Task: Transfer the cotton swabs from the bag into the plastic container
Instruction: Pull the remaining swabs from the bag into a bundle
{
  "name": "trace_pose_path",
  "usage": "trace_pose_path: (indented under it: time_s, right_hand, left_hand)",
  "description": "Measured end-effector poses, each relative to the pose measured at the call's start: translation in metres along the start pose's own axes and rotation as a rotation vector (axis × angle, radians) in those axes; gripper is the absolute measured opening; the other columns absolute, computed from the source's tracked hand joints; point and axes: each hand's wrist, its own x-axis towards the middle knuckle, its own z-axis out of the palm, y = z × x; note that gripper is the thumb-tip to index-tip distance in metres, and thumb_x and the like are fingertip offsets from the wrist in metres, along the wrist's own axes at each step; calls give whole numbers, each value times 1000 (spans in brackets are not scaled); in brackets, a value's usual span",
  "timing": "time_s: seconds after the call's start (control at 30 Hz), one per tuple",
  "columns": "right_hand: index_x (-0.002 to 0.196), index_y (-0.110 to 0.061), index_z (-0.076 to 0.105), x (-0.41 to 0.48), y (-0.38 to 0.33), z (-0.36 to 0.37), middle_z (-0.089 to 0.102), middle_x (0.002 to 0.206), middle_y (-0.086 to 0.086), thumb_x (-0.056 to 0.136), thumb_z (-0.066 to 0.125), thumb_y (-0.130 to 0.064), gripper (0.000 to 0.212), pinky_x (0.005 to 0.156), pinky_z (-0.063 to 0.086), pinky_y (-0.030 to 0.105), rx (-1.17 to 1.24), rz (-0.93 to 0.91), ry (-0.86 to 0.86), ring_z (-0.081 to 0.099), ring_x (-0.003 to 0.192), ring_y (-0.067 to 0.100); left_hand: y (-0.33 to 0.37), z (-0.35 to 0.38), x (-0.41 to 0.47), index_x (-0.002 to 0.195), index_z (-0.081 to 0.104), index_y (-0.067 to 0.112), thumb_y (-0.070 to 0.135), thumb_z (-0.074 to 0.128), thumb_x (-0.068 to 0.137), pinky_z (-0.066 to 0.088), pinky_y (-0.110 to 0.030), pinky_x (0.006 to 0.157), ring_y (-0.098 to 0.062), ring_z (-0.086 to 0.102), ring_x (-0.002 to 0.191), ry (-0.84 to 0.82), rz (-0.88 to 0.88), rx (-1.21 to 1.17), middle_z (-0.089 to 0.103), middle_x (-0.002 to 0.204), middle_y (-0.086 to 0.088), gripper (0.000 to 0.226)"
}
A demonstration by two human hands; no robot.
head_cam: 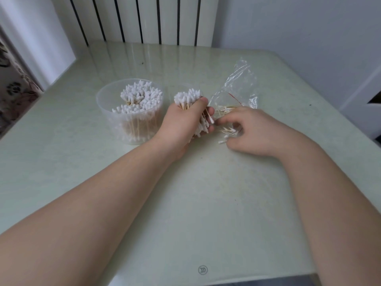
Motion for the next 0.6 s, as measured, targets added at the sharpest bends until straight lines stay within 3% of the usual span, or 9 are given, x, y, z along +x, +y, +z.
trace_pose_path:
  time_s: [0.2,0.4,0.53,0.6]
  right_hand:
    - [89,-34,77,2,7,2,65,81,-8,84,70,-32,9,76,51,32,-35,-9,127,60,77,10]
    - [87,-31,76,2,4,1,60,64,-19,84,73,-25,7,62,43,17,37,-6,197,60,67,-1]
    - [82,-31,73,1,3,1,67,67,-15,82,73,-15,16,55,43,6,204,35,237,67,59,5]
    - [80,-31,73,4,2,3,69,67,-14,81,73,-15,16,55,42,4,248,66,258,65,57,0]
  left_hand:
    - [0,1,-1,90,59,12,12,56,102,55,-33,59,-22,63,63,6,-10,23,67,76,-7,12]
    - [-1,2,0,90,61,10,12,58,101,61,-46,78,-28,72,88,63,-39,24,73,102,-21,11]
    - [0,1,1,82,64,13,16,65,93,57,-61,88,-30,69,79,92,-30,66,69,87,-16,12]
    - [1,1,0,81,66,16,24,68,82,55,-64,89,-28,69,78,105,-21,77,69,84,-14,9]
